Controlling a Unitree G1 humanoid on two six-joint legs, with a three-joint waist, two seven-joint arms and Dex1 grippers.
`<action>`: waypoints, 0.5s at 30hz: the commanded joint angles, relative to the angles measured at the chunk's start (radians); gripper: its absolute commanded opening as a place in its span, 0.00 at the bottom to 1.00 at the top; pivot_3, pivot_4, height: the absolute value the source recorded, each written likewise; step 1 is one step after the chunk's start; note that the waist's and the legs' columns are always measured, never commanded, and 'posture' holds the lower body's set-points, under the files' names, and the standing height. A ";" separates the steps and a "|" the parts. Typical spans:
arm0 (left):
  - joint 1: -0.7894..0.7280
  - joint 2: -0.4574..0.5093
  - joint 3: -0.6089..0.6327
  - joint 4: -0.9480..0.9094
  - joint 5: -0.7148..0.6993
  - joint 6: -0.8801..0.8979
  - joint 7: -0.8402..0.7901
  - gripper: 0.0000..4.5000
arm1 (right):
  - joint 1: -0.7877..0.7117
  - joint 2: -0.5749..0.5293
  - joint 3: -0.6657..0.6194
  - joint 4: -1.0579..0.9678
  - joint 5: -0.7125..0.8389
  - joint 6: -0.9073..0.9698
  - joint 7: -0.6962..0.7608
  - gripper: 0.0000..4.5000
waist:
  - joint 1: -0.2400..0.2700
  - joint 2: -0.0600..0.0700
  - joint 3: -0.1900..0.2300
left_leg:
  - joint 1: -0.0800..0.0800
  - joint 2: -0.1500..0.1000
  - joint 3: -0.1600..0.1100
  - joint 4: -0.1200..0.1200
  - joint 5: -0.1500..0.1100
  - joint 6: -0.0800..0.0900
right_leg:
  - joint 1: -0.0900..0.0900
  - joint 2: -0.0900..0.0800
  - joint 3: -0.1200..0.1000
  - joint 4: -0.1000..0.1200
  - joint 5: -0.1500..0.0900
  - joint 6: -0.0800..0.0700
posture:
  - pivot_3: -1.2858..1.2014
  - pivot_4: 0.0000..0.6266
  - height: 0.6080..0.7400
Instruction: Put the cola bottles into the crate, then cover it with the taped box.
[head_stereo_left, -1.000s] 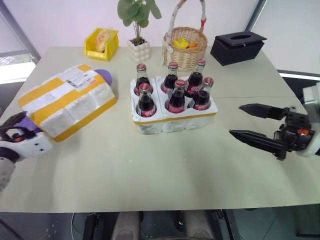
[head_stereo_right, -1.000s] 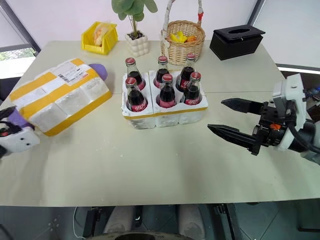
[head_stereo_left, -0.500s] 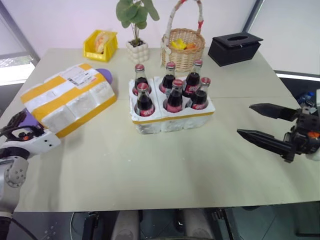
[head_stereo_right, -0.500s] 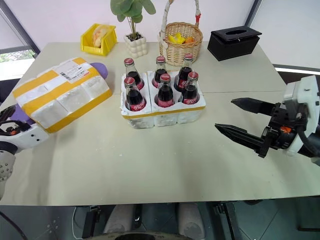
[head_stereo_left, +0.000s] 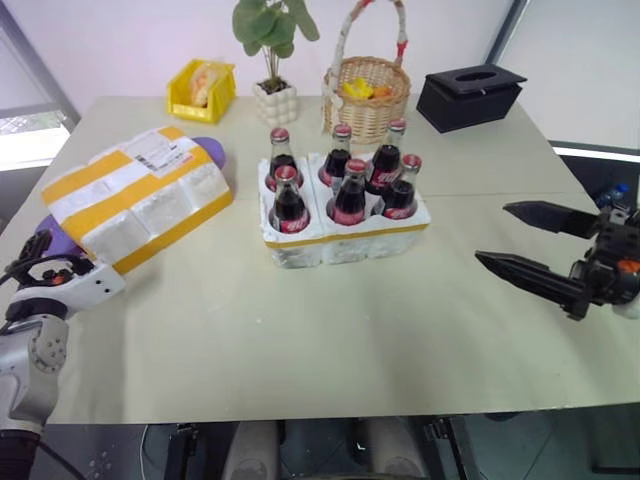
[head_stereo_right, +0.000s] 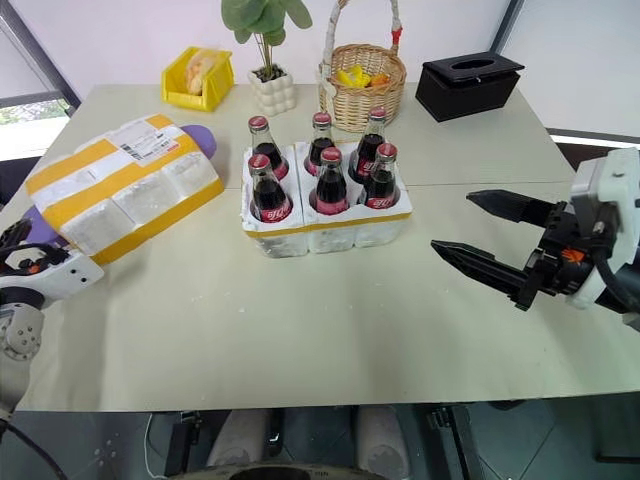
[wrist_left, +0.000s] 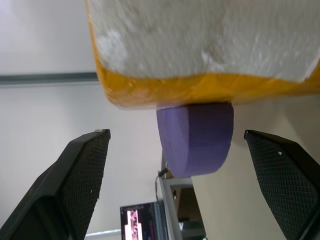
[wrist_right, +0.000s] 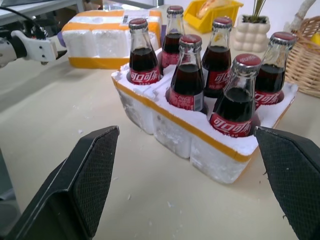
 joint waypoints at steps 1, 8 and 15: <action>-0.050 -0.003 -0.026 0.010 0.000 0.011 0.026 1.00 | -0.014 0.001 -0.028 -0.015 0.016 -0.026 -0.008 0.98 | 0.007 0.000 0.000 | 0.000 0.000 0.000 0.000 0.000 0.000 | 0.000 0.000 0.000 0.000 0.000 0.000 | 0.52 0.24 1.00; -0.139 -0.033 -0.097 0.077 0.002 0.032 0.047 1.00 | -0.010 -0.015 -0.046 -0.024 0.019 -0.021 -0.009 0.98 | 0.019 -0.001 0.000 | 0.000 0.000 0.001 0.000 0.000 0.000 | 0.000 0.000 0.000 0.000 0.000 0.000 | 0.52 0.24 1.00; -0.252 -0.024 -0.132 0.206 -0.017 0.033 0.077 1.00 | 0.002 -0.004 -0.053 -0.052 0.035 -0.020 -0.027 0.98 | 0.020 -0.002 -0.001 | 0.000 0.000 0.001 0.001 0.000 0.000 | 0.001 0.000 0.000 0.001 0.000 0.000 | 0.52 0.24 1.00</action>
